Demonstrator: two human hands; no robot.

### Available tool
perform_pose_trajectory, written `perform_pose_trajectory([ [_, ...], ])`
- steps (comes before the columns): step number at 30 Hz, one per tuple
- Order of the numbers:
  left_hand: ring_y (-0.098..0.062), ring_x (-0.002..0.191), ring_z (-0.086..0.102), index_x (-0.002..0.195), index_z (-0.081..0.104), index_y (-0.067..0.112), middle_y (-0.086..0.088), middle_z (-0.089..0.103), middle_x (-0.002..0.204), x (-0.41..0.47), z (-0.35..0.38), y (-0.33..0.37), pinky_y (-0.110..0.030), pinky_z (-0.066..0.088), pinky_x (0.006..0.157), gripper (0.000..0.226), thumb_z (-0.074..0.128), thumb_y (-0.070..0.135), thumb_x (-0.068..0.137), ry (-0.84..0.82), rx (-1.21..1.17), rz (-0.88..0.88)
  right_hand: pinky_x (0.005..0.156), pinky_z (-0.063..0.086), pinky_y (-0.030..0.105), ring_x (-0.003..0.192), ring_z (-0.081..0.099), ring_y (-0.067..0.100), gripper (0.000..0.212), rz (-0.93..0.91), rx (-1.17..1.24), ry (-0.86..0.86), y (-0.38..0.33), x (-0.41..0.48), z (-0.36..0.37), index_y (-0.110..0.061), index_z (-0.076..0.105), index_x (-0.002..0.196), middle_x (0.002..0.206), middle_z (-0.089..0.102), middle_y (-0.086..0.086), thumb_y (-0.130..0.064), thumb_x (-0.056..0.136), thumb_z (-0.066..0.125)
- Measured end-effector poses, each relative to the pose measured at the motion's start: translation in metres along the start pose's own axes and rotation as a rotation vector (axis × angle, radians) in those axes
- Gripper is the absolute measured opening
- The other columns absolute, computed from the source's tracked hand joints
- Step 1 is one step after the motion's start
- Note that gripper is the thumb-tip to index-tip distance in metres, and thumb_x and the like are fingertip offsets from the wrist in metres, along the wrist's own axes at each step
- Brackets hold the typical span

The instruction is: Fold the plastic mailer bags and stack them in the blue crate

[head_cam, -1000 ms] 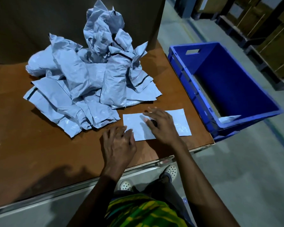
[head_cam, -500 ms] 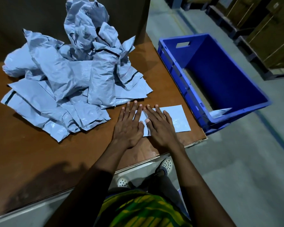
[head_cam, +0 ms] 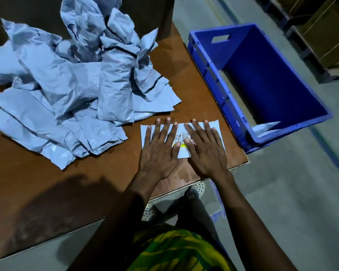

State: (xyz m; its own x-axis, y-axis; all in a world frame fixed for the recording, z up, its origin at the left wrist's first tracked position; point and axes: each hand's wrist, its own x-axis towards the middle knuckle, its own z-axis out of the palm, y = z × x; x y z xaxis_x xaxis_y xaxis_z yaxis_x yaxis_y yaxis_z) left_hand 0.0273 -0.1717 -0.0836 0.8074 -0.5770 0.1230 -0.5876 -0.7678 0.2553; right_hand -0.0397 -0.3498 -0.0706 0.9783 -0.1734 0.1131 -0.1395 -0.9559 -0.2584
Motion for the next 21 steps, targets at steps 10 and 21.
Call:
perform_pose_trajectory([
  [10,-0.026,0.161,-0.007,0.166,0.017,0.027,-0.005,0.002,0.174,0.004,0.001,-0.005,-0.054,0.008,0.128,0.063,0.023,0.053,0.108,-0.007,-0.007,-0.020,0.130,0.005,0.043,0.160,-0.006,0.008,0.062,0.094,0.101,-0.077,0.017,-0.001,-0.010,-0.045,0.026,0.162,0.173,0.008,-0.018,-0.069,0.105,0.029],
  [21,-0.025,0.160,-0.009,0.167,0.012,0.028,-0.005,0.000,0.174,0.007,0.000,-0.006,-0.052,0.002,0.129,0.066,0.013,0.057,0.107,-0.044,0.009,-0.019,0.129,-0.002,0.049,0.161,-0.011,0.014,0.071,0.146,0.049,-0.047,0.006,0.007,-0.004,-0.035,0.021,0.165,0.175,0.002,-0.011,-0.070,0.104,0.020],
])
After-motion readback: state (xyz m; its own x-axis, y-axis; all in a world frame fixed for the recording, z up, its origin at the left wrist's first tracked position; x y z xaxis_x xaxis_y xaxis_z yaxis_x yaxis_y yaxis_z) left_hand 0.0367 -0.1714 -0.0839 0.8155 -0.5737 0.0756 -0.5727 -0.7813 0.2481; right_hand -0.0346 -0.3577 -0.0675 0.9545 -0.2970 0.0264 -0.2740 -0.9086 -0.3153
